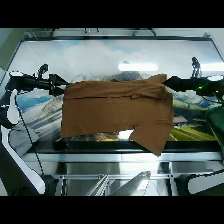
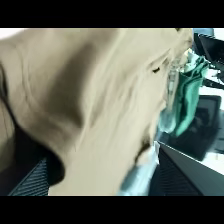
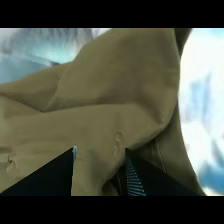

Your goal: Fold the shirts.

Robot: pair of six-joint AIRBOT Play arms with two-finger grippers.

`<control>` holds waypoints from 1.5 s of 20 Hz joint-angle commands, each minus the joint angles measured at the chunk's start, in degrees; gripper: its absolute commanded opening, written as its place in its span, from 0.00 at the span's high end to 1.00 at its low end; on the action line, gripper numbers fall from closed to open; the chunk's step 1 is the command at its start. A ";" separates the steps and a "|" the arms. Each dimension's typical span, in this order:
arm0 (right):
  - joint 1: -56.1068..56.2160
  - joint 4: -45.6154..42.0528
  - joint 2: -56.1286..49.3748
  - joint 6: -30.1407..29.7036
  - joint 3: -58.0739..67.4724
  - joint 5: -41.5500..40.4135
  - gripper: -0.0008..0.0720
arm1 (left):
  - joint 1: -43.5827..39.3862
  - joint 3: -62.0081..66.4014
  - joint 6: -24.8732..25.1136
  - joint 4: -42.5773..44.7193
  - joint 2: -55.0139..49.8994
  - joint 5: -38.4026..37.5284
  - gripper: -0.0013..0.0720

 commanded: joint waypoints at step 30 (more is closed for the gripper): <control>-4.57 -5.14 29.79 9.09 -50.25 9.75 0.96 | 2.32 -64.46 3.85 20.37 32.57 12.83 0.61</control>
